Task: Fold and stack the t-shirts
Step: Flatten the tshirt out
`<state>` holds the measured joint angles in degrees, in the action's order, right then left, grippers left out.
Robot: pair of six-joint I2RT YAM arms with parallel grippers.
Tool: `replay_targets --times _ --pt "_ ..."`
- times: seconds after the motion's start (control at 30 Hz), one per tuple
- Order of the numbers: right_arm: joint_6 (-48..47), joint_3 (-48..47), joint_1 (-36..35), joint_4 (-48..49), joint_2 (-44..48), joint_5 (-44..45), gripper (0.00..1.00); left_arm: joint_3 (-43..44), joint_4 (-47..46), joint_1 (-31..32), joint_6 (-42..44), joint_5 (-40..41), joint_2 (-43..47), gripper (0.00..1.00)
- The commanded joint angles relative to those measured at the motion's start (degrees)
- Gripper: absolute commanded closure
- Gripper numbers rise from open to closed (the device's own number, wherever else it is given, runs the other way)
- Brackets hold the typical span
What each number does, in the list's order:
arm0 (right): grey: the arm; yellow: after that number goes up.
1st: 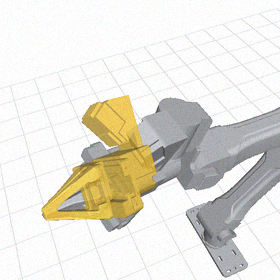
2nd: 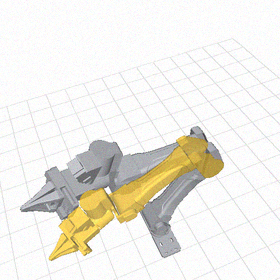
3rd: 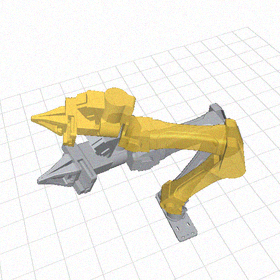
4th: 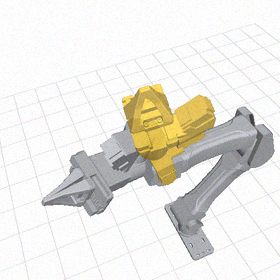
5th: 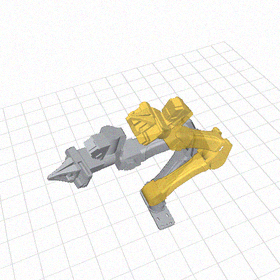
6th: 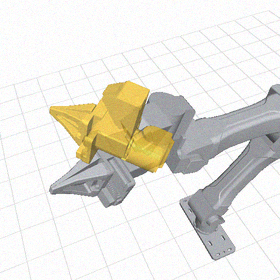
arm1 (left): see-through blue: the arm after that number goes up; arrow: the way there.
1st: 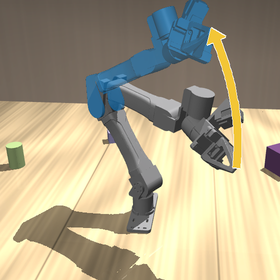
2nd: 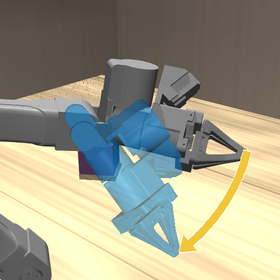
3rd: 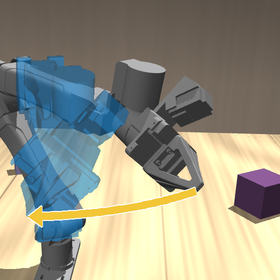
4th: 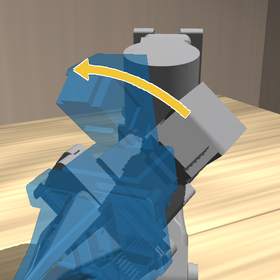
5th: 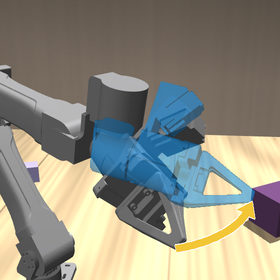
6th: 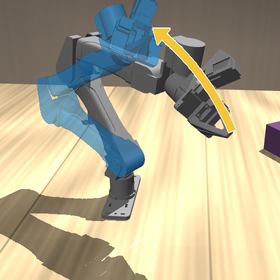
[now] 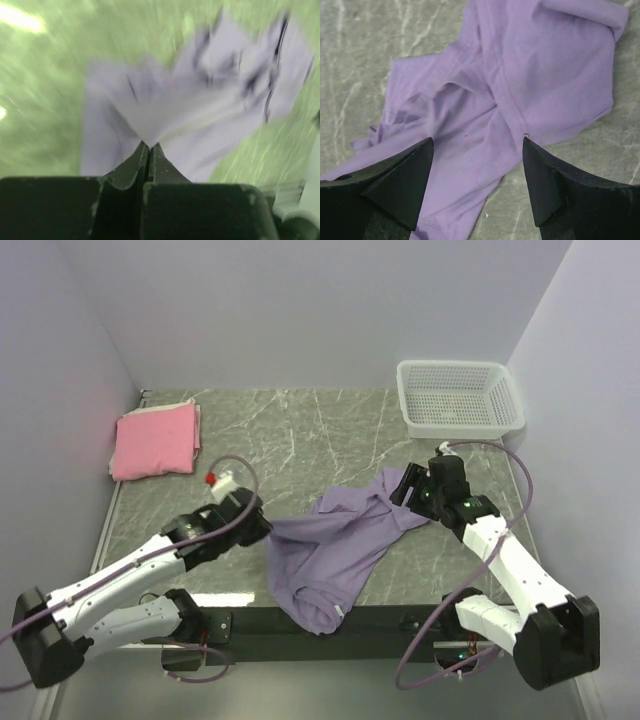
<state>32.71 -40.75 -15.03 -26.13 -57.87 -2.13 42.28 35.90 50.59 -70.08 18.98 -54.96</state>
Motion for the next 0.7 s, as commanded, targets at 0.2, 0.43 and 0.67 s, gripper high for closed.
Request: replay_targets --times 0.2,0.43,0.67 --pt "-0.36 -0.29 -0.27 7.32 -13.13 2.04 0.23 8.42 3.47 -19.30 19.89 -2.63 1.17 0.99" --pt "-2.30 -4.95 -1.76 7.50 -23.77 0.29 0.27 8.26 2.33 -21.58 21.22 -4.13 1.35 0.99" --pt "-2.56 -7.32 -2.38 4.95 -26.78 2.04 0.69 8.08 2.95 -24.13 22.71 -4.57 2.22 0.99"
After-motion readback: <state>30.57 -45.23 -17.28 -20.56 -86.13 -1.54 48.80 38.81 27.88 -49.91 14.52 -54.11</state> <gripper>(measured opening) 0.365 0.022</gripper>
